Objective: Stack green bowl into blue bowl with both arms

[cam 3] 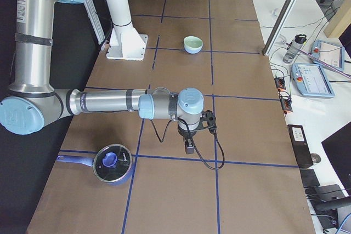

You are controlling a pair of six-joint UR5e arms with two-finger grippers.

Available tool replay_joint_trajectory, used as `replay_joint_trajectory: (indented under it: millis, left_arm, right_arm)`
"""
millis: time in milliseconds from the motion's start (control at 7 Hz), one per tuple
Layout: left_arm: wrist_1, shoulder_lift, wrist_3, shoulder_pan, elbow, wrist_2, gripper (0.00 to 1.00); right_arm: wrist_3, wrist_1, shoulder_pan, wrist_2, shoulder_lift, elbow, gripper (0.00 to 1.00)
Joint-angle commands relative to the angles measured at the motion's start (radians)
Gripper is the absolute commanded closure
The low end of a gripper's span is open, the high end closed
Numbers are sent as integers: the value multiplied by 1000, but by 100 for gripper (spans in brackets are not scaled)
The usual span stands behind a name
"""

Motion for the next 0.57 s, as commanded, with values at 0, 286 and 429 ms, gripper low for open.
replay_joint_trajectory:
  millis: [0, 286, 429]
  left_arm:
    - [-8, 8, -11, 0, -7, 7, 0]
    - [-24, 6, -8, -1, -6, -3, 0]
    - [-27, 13, -3, -1, -6, -6, 0]
  right_arm:
    - [-1, 0, 1, -2, -1, -1, 0]
    - [-1, 0, -1, -4, -2, -2, 0]
    - [-1, 2, -1, -5, 1, -5, 0]
